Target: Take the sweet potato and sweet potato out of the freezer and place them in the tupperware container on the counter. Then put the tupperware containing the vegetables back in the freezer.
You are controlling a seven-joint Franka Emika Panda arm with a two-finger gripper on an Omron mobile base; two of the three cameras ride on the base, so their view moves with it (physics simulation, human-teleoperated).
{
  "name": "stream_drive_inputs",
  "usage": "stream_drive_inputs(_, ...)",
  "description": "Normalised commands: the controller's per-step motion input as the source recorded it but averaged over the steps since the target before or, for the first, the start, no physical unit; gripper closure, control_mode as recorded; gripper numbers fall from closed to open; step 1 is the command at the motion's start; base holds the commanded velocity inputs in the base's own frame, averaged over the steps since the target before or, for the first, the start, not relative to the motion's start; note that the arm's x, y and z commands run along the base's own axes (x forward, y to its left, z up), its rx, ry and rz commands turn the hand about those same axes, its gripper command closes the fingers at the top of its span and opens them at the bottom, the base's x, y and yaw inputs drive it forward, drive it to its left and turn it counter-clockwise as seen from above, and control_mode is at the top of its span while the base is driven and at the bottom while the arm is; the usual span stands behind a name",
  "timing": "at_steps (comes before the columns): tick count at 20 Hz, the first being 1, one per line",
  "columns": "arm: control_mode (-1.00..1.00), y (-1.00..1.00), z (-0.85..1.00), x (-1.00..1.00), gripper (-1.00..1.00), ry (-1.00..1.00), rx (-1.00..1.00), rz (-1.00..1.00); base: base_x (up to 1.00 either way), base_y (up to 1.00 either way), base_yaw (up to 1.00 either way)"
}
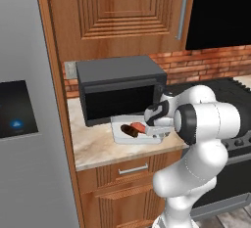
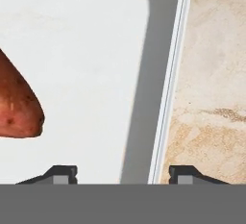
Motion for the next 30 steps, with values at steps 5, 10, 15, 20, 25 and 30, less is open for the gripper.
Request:
stream_drive_inputs(5,-1.00,0.00,0.00,0.00,1.00,0.00,0.00,0.00,0.00,0.00,0.00)
stream_drive_inputs(10,-1.00,0.00,0.00,0.00,1.00,0.00,0.00,0.00,0.00,0.00,0.00)
stream_drive_inputs(15,-1.00,0.00,0.00,0.00,1.00,0.00,0.00,0.00,0.00,0.00,0.00)
stream_drive_inputs(20,-1.00,0.00,0.00,0.00,1.00,0.00,0.00,0.00,0.00,0.00,0.00)
stream_drive_inputs(25,-1.00,-0.03,0.46,-0.16,1.00,0.00,0.00,-0.01,0.00,0.00,0.00)
stream_drive_inputs(30,-1.00,-0.08,0.72,-0.19,1.00,0.00,0.00,-0.05,0.00,0.00,0.00)
